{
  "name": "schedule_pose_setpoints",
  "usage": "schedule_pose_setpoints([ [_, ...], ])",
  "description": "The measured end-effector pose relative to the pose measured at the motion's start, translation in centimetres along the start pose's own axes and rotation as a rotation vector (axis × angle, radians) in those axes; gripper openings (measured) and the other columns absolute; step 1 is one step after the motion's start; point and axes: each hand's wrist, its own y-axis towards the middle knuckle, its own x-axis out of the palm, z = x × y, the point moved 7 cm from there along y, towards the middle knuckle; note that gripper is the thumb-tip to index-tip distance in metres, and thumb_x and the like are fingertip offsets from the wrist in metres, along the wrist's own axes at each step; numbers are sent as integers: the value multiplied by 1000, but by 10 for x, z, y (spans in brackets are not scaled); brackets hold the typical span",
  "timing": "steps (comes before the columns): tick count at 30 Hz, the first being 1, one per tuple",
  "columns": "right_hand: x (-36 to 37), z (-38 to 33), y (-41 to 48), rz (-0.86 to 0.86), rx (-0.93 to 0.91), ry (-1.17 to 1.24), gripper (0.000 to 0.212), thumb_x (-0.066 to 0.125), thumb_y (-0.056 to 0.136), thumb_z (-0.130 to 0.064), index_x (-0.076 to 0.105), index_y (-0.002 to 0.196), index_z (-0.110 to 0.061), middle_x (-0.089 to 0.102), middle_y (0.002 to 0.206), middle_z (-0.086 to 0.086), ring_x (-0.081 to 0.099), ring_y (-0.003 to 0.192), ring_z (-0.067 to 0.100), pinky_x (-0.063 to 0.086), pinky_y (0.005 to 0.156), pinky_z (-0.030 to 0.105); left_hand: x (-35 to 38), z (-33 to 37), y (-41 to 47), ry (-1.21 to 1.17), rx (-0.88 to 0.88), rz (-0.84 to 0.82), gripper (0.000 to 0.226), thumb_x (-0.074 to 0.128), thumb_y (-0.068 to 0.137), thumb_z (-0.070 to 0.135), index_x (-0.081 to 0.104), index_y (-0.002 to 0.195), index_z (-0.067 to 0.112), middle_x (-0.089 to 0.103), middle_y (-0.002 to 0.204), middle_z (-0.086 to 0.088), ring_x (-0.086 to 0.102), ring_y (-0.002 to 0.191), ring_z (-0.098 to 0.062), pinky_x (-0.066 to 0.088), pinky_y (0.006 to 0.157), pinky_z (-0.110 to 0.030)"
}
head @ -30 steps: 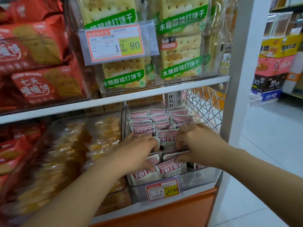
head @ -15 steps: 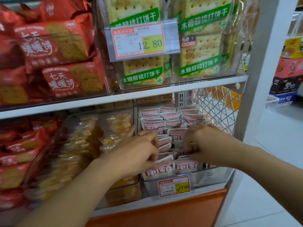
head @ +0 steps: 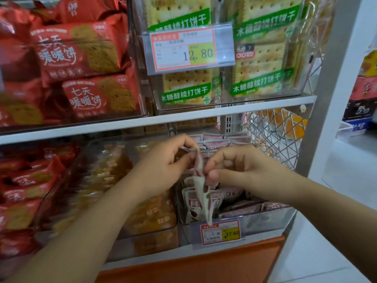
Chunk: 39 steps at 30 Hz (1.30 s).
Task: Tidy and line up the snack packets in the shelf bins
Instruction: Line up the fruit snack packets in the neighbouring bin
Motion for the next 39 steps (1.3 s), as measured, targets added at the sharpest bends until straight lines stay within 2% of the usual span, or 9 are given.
schedule_pose_setpoints([
  [3, -7, 12, 0, 50, 30, -89, 17, 71, 80, -11, 62, 93, -17, 66, 90, 5, 63, 77, 16, 55, 74, 30, 9, 1, -2, -269, -36, -97, 10, 53, 81, 14, 61, 81, 19, 63, 76, 13, 59, 73, -3, 46, 70, -18],
  [8, -4, 28, 0, -26, 173, -100, 81, 75, 62, -35, 39, 134, -27, 67, 111, -8, 63, 99, 6, 53, 88, 31, 15, 6, -1, -455, -69, -136, 22, 48, 74, 9, 65, 70, 22, 65, 76, 10, 59, 74, -6, 45, 69, -17],
  [13, -4, 26, -2, 21, 163, -147, 27, 76, 74, -17, 60, 96, -16, 74, 88, 2, 70, 81, 19, 56, 79, 43, 20, 9, -4, -492, -154, -184, 17, 54, 82, 25, 69, 89, 21, 68, 84, 9, 63, 77, -9, 51, 66, -22],
  [17, -4, 29, -3, 125, 106, -262, 23, 76, 76, -22, 62, 94, -16, 72, 86, 4, 69, 79, 21, 55, 75, 47, 23, 14, -6, -218, -94, -203, 48, 72, 80, 37, 47, 118, 54, 49, 126, 30, 56, 112, -3, 49, 95, -36],
  [20, -5, 32, -1, 187, 56, -328, 26, 75, 76, -27, 63, 95, -15, 71, 86, 6, 68, 79, 24, 55, 73, 48, 22, 24, -6, -132, -16, -163, 62, 72, 81, 29, 37, 119, 62, 41, 128, 34, 48, 115, 9, 44, 96, -15],
  [22, -1, 38, 2, 162, 39, -333, 23, 74, 76, -24, 64, 95, -16, 71, 85, 4, 68, 77, 20, 55, 72, 46, 25, 26, -7, -4, 48, -161, 61, 70, 83, 24, 34, 120, 58, 45, 116, 31, 46, 107, 13, 41, 86, -5],
  [28, 7, 45, 8, -5, 51, -644, 16, 73, 78, -34, 64, 69, -24, 57, 72, -10, 54, 68, 0, 40, 58, 12, 37, 1, -10, 397, -2, -332, 21, 65, 87, 32, 56, 105, 35, 57, 88, 16, 53, 78, 1, 49, 71, -24],
  [35, -8, 50, -19, -410, 191, -849, 9, 64, 86, -31, 72, 87, -36, 58, 70, -32, 56, 68, -8, 35, 62, 6, 68, 6, -13, 706, 148, -571, 11, 52, 97, 19, 61, 100, 15, 62, 98, -2, 58, 92, -17, 48, 81, -31],
  [39, -7, 59, -21, -373, 167, -999, 19, 60, 89, -30, 69, 106, -32, 63, 95, -24, 54, 81, -6, 40, 75, 10, 90, -4, -20, 756, 88, -662, 17, 54, 92, 12, 67, 103, 13, 63, 90, -3, 61, 84, -19, 42, 67, -27],
])
